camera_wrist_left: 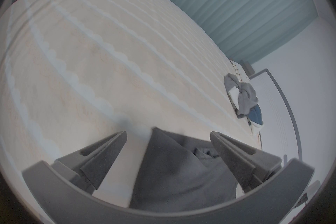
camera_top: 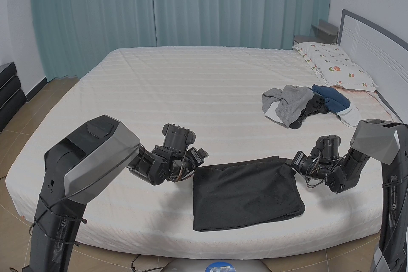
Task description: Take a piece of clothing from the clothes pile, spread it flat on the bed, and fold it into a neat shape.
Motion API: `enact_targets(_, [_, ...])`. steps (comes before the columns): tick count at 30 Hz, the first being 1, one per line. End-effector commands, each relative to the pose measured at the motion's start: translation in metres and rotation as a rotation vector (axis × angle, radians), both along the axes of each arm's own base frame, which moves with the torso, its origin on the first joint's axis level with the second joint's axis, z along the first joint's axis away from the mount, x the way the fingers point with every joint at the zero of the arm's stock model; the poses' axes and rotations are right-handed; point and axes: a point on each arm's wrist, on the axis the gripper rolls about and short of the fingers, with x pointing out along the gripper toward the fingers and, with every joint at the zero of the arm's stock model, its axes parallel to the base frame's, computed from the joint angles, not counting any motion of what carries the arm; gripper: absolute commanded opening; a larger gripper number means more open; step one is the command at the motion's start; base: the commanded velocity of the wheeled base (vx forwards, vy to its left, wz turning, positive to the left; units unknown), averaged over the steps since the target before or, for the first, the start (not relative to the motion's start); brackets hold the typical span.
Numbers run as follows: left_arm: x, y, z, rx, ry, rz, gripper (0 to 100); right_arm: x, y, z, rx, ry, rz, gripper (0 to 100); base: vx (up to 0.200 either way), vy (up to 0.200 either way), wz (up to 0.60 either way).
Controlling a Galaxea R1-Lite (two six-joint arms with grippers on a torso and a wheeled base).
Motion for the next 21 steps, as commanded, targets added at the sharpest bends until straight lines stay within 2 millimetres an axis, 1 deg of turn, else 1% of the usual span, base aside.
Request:
enact_targets(1, [0.0008, -0.01, -0.0159, 0.01, 0.013, -0.016, 100, 0.0004, 0.0009, 0.0026, 0.008, -0.005, -0.002, 0, 0.0, 0.0, 0.0])
enact_targets(3, [0.0011, -0.01, -0.017, 0.012, 0.01, -0.012, 100, 0.0001, 0.0008, 0.0029, 0.008, -0.005, -0.004, 0, 0.0, 0.0, 0.0])
enact_targets(4, [0.0011, -0.01, -0.017, 0.012, 0.01, -0.012, 0, 0.0001, 0.0008, 0.0029, 0.008, -0.005, -0.004, 0, 0.0, 0.0, 0.0])
enact_targets(18, [0.0004, -0.0095, -0.0181, 0.021, 0.014, -0.007, 0, -0.0004, -0.0005, 0.0038, 0.01, -0.023, -0.008, 0, 0.0, 0.0, 0.0])
enact_targets(21, [0.0018, -0.0084, -0.0211, 0.061, -0.01, 0.05, 0, 0.0002, -0.0018, 0.0036, 0.007, -0.025, -0.017, 0, 0.0, 0.0, 0.0])
